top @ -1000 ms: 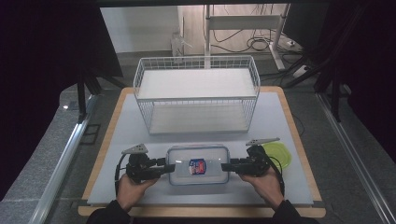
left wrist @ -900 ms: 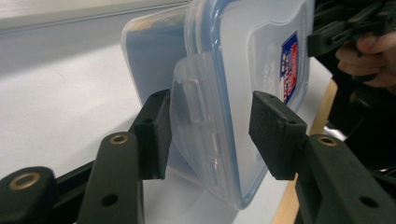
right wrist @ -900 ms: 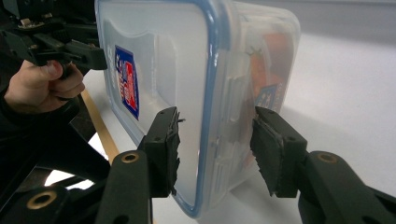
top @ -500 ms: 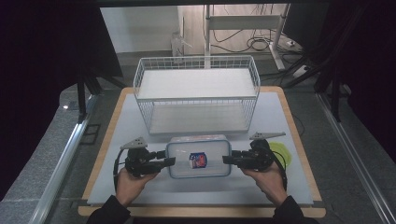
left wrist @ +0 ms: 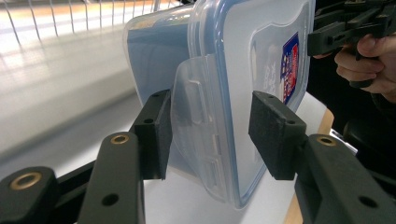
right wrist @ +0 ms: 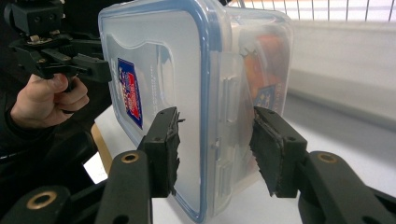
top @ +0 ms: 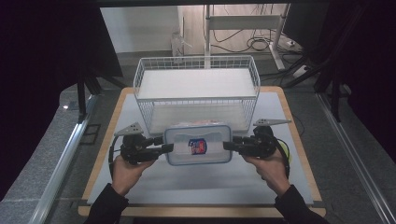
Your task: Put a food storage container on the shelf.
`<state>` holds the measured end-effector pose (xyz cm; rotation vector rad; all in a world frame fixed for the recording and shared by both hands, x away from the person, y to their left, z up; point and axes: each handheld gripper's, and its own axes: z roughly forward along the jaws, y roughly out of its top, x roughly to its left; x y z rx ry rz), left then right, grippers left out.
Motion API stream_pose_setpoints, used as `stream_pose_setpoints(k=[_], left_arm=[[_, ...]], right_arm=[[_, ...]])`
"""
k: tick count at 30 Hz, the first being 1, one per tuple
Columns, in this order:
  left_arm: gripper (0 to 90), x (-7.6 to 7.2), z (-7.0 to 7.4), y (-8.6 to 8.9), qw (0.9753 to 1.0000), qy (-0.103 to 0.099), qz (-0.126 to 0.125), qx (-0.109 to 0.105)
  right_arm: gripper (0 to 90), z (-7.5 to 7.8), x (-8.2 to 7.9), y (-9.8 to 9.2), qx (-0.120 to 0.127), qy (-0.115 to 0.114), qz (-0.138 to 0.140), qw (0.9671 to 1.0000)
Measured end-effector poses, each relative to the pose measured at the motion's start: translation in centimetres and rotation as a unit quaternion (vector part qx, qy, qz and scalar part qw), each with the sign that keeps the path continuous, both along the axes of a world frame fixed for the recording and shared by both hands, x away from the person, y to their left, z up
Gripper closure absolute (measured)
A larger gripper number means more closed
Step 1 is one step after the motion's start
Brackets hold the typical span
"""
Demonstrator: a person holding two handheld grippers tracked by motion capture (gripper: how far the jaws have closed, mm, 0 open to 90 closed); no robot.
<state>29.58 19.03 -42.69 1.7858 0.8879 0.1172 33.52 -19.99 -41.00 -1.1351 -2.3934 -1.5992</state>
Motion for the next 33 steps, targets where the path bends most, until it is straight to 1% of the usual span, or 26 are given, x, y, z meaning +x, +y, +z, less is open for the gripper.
stream_pose_setpoints(k=[1,2,3,4,5,6,7,8,9,11,13,14,15,19,20,21,22,23,25,26,27,28,29,31,32,33], left_arm=[[50.6,0.2,0.7,0.1,1.0,-0.005,0.001,0.0],[50.6,0.2,0.7,0.1,1.0,-0.005,0.001,0.0],[50.6,0.5,1.5,0.1,1.0,-0.009,0.002,0.0],[50.6,0.5,1.5,0.1,1.0,-0.009,0.002,0.0],[50.6,0.8,2.2,0.2,0.9999,-0.012,0.003,0.001],[50.6,0.8,2.2,0.2,0.9999,-0.012,0.003,0.001],[50.6,0.9,2.6,0.3,0.9999,-0.014,0.003,0.003],[50.6,1.1,2.9,0.3,0.9999,-0.014,0.003,0.004],[50.4,1.4,3.6,0.4,0.9998,-0.019,0.004,0.005],[50.4,1.6,4.3,0.5,0.9997,-0.024,0.005,0.007],[50.3,1.8,5.0,0.6,0.9996,-0.028,0.007,0.007],[50.3,1.8,5.0,0.6,0.9996,-0.028,0.007,0.007],[50.4,2.1,5.6,0.8,0.9995,-0.03,0.008,0.008],[50.4,2.8,6.7,1.1,0.9993,-0.035,0.009,0.004],[50.3,2.8,6.7,1.1,0.9993,-0.035,0.009,0.004],[50.3,3.0,7.0,1.2,0.9993,-0.037,0.009,0.003],[50.3,3.2,7.3,1.2,0.9993,-0.037,0.01,0.002],[50.4,3.7,8.0,1.3,0.9992,-0.039,0.011,0.0],[50.4,3.9,8.2,1.4,0.9991,-0.04,0.011,-0.001],[50.4,4.1,8.5,1.4,0.9991,-0.041,0.012,-0.001],[50.4,4.7,9.0,1.5,0.999,-0.043,0.012,-0.002],[50.3,4.7,9.0,1.5,0.999,-0.043,0.012,-0.002],[50.3,5.0,9.3,1.5,0.999,-0.044,0.012,-0.001],[50.2,5.8,10.0,1.6,0.9989,-0.044,0.013,-0.002],[50.2,5.8,10.0,1.6,0.9989,-0.044,0.013,-0.002],[50.2,6.4,10.4,1.6,0.9989,-0.045,0.011,-0.003]], right_arm=[[52.8,0.6,0.3,0.1,0.003,-0.005,0.0,1.0],[52.8,0.6,0.3,0.1,0.003,-0.005,0.0,1.0],[52.8,1.2,0.6,0.2,0.006,-0.008,0.0,0.9999],[52.8,1.2,0.6,0.2,0.006,-0.008,0.0,0.9999],[52.7,1.8,0.9,0.2,0.009,-0.01,0.0,0.9999],[52.7,1.8,0.9,0.2,0.009,-0.01,0.0,0.9999],[52.7,2.4,1.2,0.3,0.012,-0.014,0.0,0.9998],[52.7,2.4,1.2,0.3,0.012,-0.014,0.0,0.9998],[52.7,3.0,1.5,0.4,0.013,-0.018,-0.001,0.9997],[52.7,3.6,1.7,0.6,0.016,-0.023,0.0,0.9996],[52.7,4.1,2.0,0.7,0.019,-0.025,-0.001,0.9995],[52.6,4.4,2.2,0.7,0.02,-0.026,-0.001,0.9994],[52.6,4.7,2.3,0.8,0.022,-0.027,-0.002,0.9994],[52.6,5.8,3.0,1.1,0.028,-0.029,-0.004,0.9992],[52.6,5.8,3.0,1.1,0.028,-0.029,-0.004,0.9992],[52.6,6.3,3.4,1.2,0.03,-0.028,-0.004,0.9991],[52.6,6.3,3.4,1.2,0.03,-0.028,-0.004,0.9991],[52.6,6.9,3.9,1.3,0.034,-0.03,-0.006,0.999],[52.6,7.4,4.4,1.4,0.036,-0.03,-0.007,0.9989],[52.6,7.4,4.4,1.4,0.036,-0.03,-0.007,0.9989],[52.5,8.0,4.9,1.5,0.038,-0.034,-0.009,0.9987],[52.5,8.0,4.9,1.5,0.038,-0.034,-0.009,0.9987],[52.5,8.6,5.4,1.5,0.038,-0.035,-0.01,0.9986],[52.5,9.1,5.9,1.6,0.038,-0.039,-0.011,0.9985],[52.5,9.1,5.9,1.6,0.038,-0.039,-0.011,0.9985],[52.5,9.5,6.3,1.7,0.04,-0.042,-0.013,0.9983]])
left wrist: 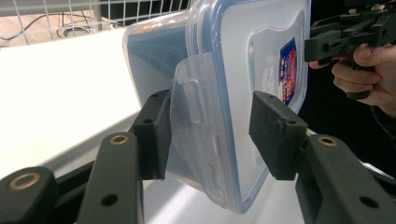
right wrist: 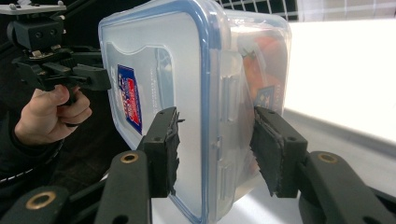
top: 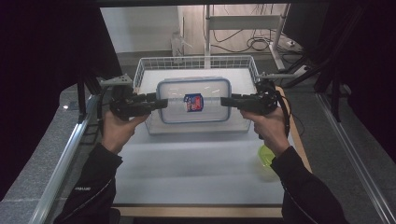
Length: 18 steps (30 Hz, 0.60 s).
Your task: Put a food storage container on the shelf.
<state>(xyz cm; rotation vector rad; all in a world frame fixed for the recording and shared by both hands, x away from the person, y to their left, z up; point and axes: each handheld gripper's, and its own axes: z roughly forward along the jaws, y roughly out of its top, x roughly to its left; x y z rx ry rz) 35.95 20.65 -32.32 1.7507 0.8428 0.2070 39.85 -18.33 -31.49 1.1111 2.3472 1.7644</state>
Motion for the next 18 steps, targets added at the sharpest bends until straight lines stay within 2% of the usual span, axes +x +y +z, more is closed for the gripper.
stream_pose_setpoints(k=[8,18], left_arm=[[50.2,1.9,0.9,0.2,0.9999,0.003,0.004,-0.01],[50.2,3.9,1.5,0.5,0.9998,0.006,0.01,-0.019]], right_arm=[[52.5,1.3,1.9,0.2,0.007,-0.002,-0.011,0.9999],[52.6,2.1,4.1,0.6,0.022,0.004,-0.017,0.9996]])
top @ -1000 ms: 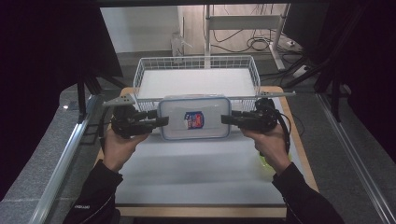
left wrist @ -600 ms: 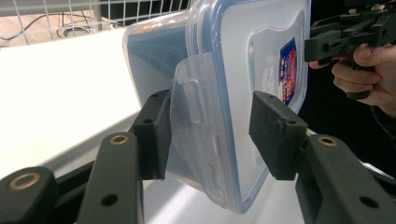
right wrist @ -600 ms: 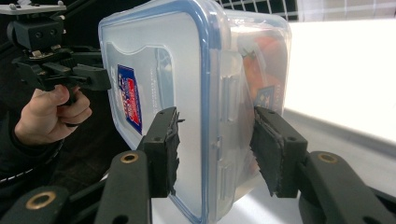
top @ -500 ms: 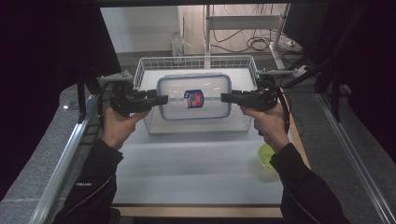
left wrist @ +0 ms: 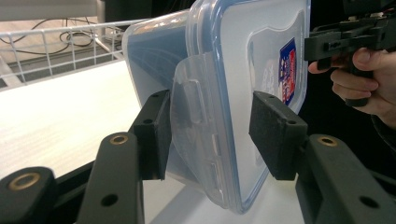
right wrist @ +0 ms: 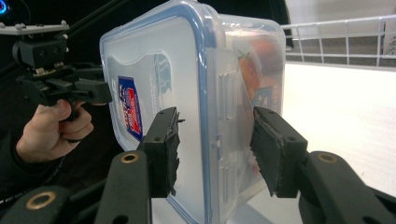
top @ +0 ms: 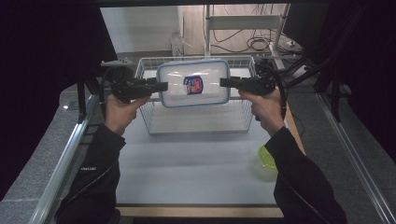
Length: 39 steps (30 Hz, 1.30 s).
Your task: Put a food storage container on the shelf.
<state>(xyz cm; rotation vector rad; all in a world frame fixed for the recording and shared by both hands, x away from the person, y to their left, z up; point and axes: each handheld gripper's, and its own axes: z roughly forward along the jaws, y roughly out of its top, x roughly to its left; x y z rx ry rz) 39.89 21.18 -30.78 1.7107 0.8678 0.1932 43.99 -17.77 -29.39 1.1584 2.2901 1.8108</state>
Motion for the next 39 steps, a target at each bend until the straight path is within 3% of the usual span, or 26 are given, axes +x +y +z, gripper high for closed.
stream_pose_setpoints(k=[10,25,33,39], left_arm=[[49.1,2.4,-0.6,-0.1,0.9998,0.009,0.011,-0.013],[48.9,3.5,-1.2,-0.2,0.9994,0.016,0.023,-0.022],[51.0,3.4,-2.0,0.3,0.999,-0.001,0.011,-0.043],[49.1,3.3,-2.0,0.1,0.9993,-0.012,0.018,-0.03]], right_arm=[[52.7,-0.2,2.1,0.1,0.004,0.007,-0.016,0.9998],[52.3,-1.5,3.8,0.0,0.022,0.034,-0.024,0.9989],[51.3,-2.0,4.1,-0.2,0.035,0.034,-0.026,0.9985],[51.0,-2.0,4.0,0.0,0.034,0.031,-0.028,0.9985]])
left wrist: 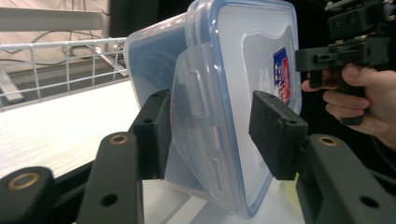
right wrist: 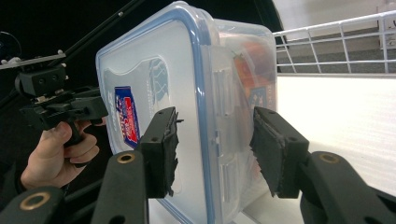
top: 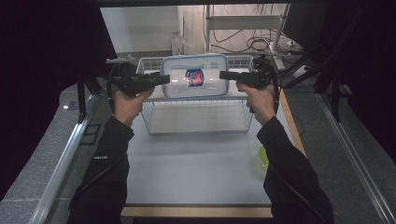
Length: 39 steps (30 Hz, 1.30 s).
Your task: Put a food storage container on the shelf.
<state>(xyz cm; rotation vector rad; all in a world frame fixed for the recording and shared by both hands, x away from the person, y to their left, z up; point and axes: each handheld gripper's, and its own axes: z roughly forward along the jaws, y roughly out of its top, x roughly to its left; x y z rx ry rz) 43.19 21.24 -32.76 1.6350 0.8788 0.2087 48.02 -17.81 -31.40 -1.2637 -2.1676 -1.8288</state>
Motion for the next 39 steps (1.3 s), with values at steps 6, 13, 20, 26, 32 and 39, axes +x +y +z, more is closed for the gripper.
stream_pose_setpoints(k=[6,13,20,26,32,39], left_arm=[[45.3,0.4,0.1,-0.3,0.9999,-0.001,0.007,0.008],[40.3,0.9,-0.1,-0.6,0.9988,0.004,0.02,0.044],[38.6,1.1,-0.3,-0.9,0.9983,0.004,0.03,0.05],[37.8,1.0,-0.3,-1.0,0.9984,-0.002,0.028,0.049],[31.0,0.7,-0.6,-1.4,0.9973,-0.009,0.029,0.066],[32.5,0.3,-1.0,-1.1,0.9971,-0.017,0.029,0.068]], right_arm=[[49.9,-0.1,0.0,0.1,-0.002,0.004,-0.002,1.0],[44.5,-0.4,0.3,0.6,-0.012,0.003,-0.009,0.9999],[36.8,-1.0,0.7,0.5,-0.005,0.026,-0.008,0.9996],[35.0,-0.8,1.0,0.7,-0.009,0.025,-0.011,0.9996],[27.9,-0.5,1.0,0.8,-0.047,0.006,-0.052,0.9975],[41.2,0.6,-1.0,0.2,-0.104,-0.049,-0.059,0.9916]])
